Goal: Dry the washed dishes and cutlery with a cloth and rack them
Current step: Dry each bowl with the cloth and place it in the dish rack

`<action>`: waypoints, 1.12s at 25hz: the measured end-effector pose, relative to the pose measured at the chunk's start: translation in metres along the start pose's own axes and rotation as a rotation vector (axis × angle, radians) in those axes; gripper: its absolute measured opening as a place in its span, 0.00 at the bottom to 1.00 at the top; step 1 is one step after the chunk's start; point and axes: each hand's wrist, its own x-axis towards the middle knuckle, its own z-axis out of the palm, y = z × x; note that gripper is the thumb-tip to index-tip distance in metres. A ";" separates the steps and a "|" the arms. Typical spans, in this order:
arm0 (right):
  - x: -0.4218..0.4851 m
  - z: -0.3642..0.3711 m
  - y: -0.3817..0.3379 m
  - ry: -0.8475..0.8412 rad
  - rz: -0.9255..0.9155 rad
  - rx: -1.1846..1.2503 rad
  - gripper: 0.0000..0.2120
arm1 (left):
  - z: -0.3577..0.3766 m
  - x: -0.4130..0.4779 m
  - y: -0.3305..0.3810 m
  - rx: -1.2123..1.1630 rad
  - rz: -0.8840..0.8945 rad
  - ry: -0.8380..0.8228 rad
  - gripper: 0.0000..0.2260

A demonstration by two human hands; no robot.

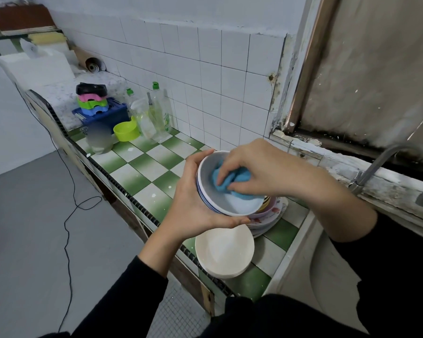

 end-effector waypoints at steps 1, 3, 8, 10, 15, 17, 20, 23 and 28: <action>0.002 0.007 -0.002 0.089 -0.011 0.122 0.12 | 0.001 0.001 -0.002 -0.023 0.000 -0.002 0.48; 0.001 0.016 -0.005 0.115 -0.023 0.402 0.11 | -0.002 0.001 -0.005 -0.053 -0.003 0.010 0.48; -0.003 -0.006 0.014 -0.361 -0.111 0.199 0.11 | -0.006 -0.002 -0.012 0.015 0.009 -0.010 0.49; 0.002 -0.008 0.024 -0.263 -0.259 -0.134 0.11 | -0.005 -0.001 -0.011 -0.048 -0.044 -0.045 0.49; 0.004 -0.003 0.026 -0.030 -0.623 -0.309 0.05 | -0.016 0.004 -0.009 -0.195 -0.181 -0.195 0.46; 0.001 -0.008 0.026 -0.053 -0.553 -0.310 0.07 | -0.019 0.004 -0.009 -0.202 -0.180 -0.179 0.47; -0.004 -0.014 0.019 -0.149 -0.426 -0.285 0.11 | -0.020 0.003 -0.008 -0.170 -0.155 -0.170 0.48; -0.002 -0.011 0.015 -0.040 -0.410 -0.297 0.11 | -0.020 0.004 -0.006 -0.127 -0.146 -0.167 0.46; -0.004 -0.022 0.003 -0.251 -0.108 -0.128 0.10 | -0.026 0.005 -0.005 -0.013 -0.062 -0.102 0.44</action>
